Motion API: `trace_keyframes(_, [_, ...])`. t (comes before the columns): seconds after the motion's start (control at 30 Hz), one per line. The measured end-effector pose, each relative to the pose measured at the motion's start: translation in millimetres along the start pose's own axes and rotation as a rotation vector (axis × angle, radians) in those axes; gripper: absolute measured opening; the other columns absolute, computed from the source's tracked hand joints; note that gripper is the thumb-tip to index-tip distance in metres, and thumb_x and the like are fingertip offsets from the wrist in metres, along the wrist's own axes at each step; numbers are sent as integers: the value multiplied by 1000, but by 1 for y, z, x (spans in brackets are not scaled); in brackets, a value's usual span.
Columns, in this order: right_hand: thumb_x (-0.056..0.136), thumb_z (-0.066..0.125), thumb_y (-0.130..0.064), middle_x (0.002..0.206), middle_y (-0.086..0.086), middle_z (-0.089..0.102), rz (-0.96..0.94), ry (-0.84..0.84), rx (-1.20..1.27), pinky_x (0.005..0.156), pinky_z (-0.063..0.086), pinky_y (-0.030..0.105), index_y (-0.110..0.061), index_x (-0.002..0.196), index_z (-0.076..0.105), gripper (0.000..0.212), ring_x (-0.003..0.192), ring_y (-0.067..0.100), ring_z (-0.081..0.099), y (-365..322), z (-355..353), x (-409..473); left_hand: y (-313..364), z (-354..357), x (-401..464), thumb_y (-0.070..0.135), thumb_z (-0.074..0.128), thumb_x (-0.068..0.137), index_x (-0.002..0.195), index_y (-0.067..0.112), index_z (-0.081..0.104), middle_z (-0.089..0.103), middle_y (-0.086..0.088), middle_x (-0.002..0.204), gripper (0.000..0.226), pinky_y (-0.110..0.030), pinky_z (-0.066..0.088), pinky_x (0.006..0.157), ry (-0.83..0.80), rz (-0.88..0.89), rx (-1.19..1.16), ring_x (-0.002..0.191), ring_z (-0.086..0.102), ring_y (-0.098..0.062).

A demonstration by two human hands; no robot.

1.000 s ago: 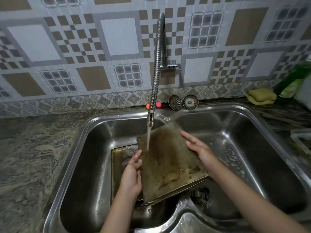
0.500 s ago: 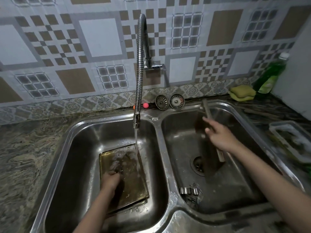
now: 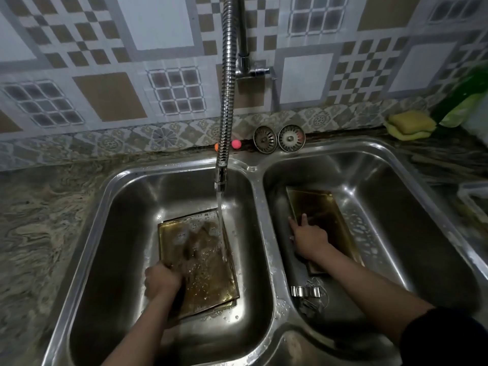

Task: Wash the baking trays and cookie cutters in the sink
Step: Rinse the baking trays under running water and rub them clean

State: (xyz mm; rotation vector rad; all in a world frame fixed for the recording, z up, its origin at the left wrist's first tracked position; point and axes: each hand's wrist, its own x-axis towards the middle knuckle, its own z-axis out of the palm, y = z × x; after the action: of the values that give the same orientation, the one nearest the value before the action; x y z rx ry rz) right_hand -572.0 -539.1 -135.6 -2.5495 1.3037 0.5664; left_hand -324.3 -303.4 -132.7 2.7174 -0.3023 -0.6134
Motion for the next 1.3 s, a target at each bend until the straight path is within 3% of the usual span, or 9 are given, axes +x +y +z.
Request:
trace_keyframes(0.2, [98, 39, -37, 159, 15, 8, 16, 72, 313, 94, 48, 43, -30, 151, 16, 59, 127, 38, 45, 4, -6, -8, -8, -8, -1, 8, 70, 78, 104, 2, 67, 68, -22, 103, 27, -40, 49, 77, 29, 55, -244, 94, 62, -39])
trace_keyframes(0.43, [94, 54, -19, 145, 14, 43, -53, 546, 717, 105, 24, 22, -9, 139, 45, 47, 136, 25, 37, -10, -44, -63, 10, -37, -30, -7, 49, 83, 122, 9, 62, 62, -19, 121, 44, -34, 46, 85, 72, 239, -392, 107, 59, -35])
trace_keyframes(0.53, [91, 57, -11, 137, 14, 51, -172, 649, 795, 109, 31, 27, -4, 132, 53, 41, 130, 25, 44, -36, -61, -90, 26, -53, -50, -2, 46, 90, 128, 13, 59, 61, -16, 124, 43, -40, 50, 93, 62, 292, -454, 111, 58, -33])
trace_keyframes(0.6, [92, 56, -12, 136, 12, 51, -261, 631, 792, 111, 32, 33, -5, 131, 54, 40, 130, 23, 44, -56, -65, -105, 36, -64, -63, -1, 45, 92, 129, 14, 58, 61, -14, 125, 42, -46, 51, 92, 82, 306, -507, 108, 60, -34])
trace_keyframes(0.77, [97, 49, -25, 147, -1, 41, -528, 463, 715, 110, 23, 17, -19, 143, 40, 47, 136, 9, 32, -109, -60, -126, 59, -91, -90, 5, 48, 93, 128, 13, 58, 63, -14, 119, 37, -47, 49, 94, 201, 417, -553, 107, 60, -34])
trace_keyframes(0.9, [99, 42, -35, 156, -4, 27, -639, 230, 797, 113, 15, 19, -25, 149, 26, 53, 143, 6, 20, -148, -54, -117, 68, -101, -105, 9, 49, 93, 127, 12, 59, 62, -14, 118, 36, -28, 42, 94, 355, 557, -399, 112, 57, -27])
trace_keyframes(1.03, [101, 31, -44, 161, 2, 5, -543, -5, 809, 118, 5, 28, -23, 153, 10, 59, 147, 12, 3, -168, -55, -95, 65, -101, -112, 7, 49, 92, 123, 14, 63, 64, -7, 115, 34, -18, 38, 87, 404, 565, -425, 108, 59, -21])
trace_keyframes(1.17, [102, 25, -41, 159, 11, -14, -394, 126, 465, 116, -8, 45, -16, 153, -1, 62, 147, 26, -10, -162, -87, -70, 62, -100, -107, 5, 51, 93, 107, 26, 67, 68, -5, 111, 30, -38, 50, 95, 249, 295, -845, 99, 64, -21])
trace_keyframes(1.3, [101, 25, -37, 159, 3, -15, -556, 161, 112, 112, -12, 55, -24, 153, 2, 58, 147, 25, -8, -164, -109, -79, 66, -86, -102, 1, 43, 97, 105, 28, 65, 67, -3, 102, 35, -33, 54, 77, -79, 54, -1308, 87, 65, -14])
